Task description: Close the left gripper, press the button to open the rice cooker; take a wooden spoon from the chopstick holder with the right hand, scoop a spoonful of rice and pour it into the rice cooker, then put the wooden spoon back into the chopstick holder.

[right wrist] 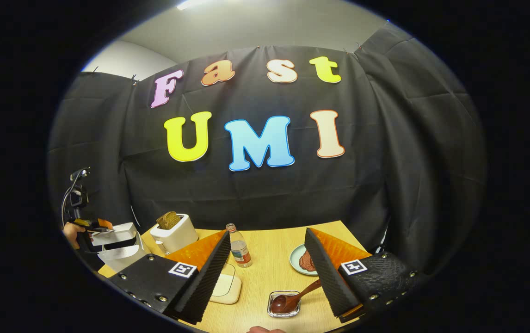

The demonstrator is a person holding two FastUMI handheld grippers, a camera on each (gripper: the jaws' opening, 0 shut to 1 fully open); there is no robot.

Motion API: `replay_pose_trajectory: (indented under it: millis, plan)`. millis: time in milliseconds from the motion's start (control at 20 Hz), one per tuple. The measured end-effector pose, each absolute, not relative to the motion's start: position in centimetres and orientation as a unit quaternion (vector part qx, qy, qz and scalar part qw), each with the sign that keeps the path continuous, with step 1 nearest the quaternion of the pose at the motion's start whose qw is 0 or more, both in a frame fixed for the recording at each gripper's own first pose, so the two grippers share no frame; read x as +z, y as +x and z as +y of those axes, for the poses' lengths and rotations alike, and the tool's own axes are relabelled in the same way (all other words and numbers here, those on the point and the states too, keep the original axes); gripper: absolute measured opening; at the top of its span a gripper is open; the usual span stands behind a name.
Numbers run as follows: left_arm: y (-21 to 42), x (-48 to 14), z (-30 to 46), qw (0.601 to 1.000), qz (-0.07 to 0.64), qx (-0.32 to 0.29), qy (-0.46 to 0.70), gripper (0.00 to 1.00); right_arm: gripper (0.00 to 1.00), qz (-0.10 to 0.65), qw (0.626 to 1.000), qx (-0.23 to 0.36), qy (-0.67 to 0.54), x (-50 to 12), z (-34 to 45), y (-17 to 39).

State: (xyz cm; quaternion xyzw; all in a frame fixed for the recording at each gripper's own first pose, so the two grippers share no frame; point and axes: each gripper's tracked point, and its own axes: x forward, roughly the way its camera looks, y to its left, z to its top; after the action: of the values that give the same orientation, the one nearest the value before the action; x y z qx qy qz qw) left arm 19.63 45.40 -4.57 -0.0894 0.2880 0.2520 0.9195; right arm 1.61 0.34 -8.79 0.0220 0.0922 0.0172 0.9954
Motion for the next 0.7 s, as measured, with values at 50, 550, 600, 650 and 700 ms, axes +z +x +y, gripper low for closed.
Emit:
replay_pose_trajectory:
  millis: [50,550,600,650,700]
  plan:
    - [19.6,-4.8,45.5,0.918,0.292,0.253,-0.087,0.93,0.98,0.093,0.995,0.017,0.020,-8.9,0.4,1.6]
    - [19.1,-7.1,45.4,0.911,0.315,0.252,-0.089,0.90,0.98,0.102,0.994,0.013,0.023,-9.4,0.2,1.7]
    - [19.0,-7.4,45.5,0.910,0.317,0.252,-0.088,0.90,0.98,0.103,0.994,0.013,0.022,-9.4,0.3,1.8]
    - [18.9,-7.5,45.4,0.909,0.320,0.251,-0.087,0.90,0.98,0.102,0.994,0.013,0.021,-9.5,0.2,1.8]
    - [18.7,-7.6,45.4,0.908,0.323,0.252,-0.087,0.90,0.98,0.103,0.994,0.013,0.021,-9.5,0.2,1.8]
